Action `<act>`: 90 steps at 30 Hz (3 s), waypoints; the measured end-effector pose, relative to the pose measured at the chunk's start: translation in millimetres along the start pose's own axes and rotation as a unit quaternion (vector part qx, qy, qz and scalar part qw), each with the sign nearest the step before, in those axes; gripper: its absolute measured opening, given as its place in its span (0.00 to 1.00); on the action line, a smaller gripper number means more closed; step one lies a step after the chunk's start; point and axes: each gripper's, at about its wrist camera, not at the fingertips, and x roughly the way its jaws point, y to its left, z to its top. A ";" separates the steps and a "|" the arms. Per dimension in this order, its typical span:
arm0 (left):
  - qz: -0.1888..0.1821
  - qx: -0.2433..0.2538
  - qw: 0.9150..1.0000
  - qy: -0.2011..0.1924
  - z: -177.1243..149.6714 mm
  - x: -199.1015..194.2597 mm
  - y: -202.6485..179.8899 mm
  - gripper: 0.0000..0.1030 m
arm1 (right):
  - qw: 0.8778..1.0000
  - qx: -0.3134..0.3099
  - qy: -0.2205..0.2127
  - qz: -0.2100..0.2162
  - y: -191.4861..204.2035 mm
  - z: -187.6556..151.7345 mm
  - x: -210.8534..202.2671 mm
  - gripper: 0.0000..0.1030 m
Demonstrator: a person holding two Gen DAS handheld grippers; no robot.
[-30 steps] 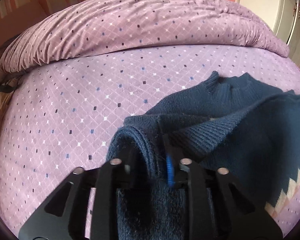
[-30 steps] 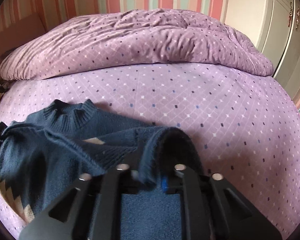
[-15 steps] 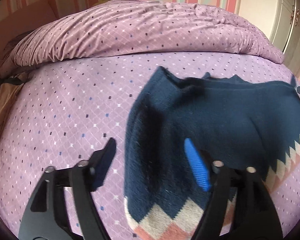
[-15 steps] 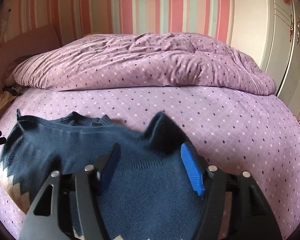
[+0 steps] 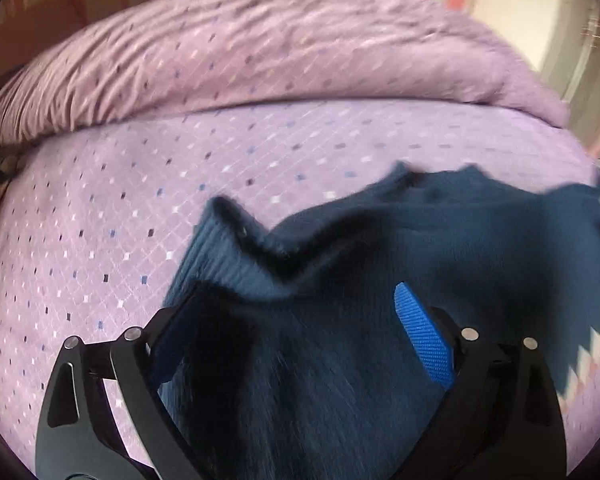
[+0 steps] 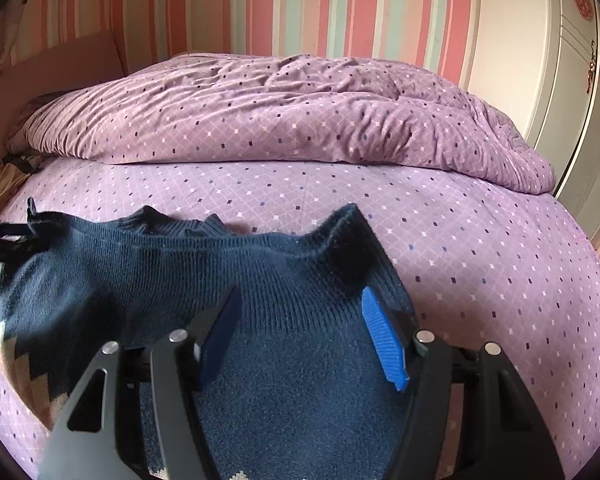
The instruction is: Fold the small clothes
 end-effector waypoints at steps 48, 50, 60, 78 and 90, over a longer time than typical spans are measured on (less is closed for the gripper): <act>-0.002 0.013 1.000 -0.021 -79.8 -69.8 -4.6 0.94 | 0.997 -0.019 0.079 -0.003 23.1 -43.2 -9.3 0.74; -0.006 0.013 1.000 -0.018 -96.8 -67.3 -9.2 0.94 | 0.995 -0.016 0.096 0.001 24.5 -65.5 -10.2 0.74; 0.014 0.015 1.000 0.009 -140.9 -24.1 -9.2 0.97 | 0.994 0.009 0.108 0.005 13.8 -112.3 18.0 0.87; -0.004 -0.048 0.999 0.008 -134.9 -123.2 -46.6 0.97 | 0.998 0.037 0.033 0.026 15.8 -73.9 -87.5 0.87; -0.047 -0.037 0.998 0.028 -139.1 -77.6 -122.0 0.97 | 0.983 0.174 0.057 0.001 -30.9 -127.4 -79.0 0.88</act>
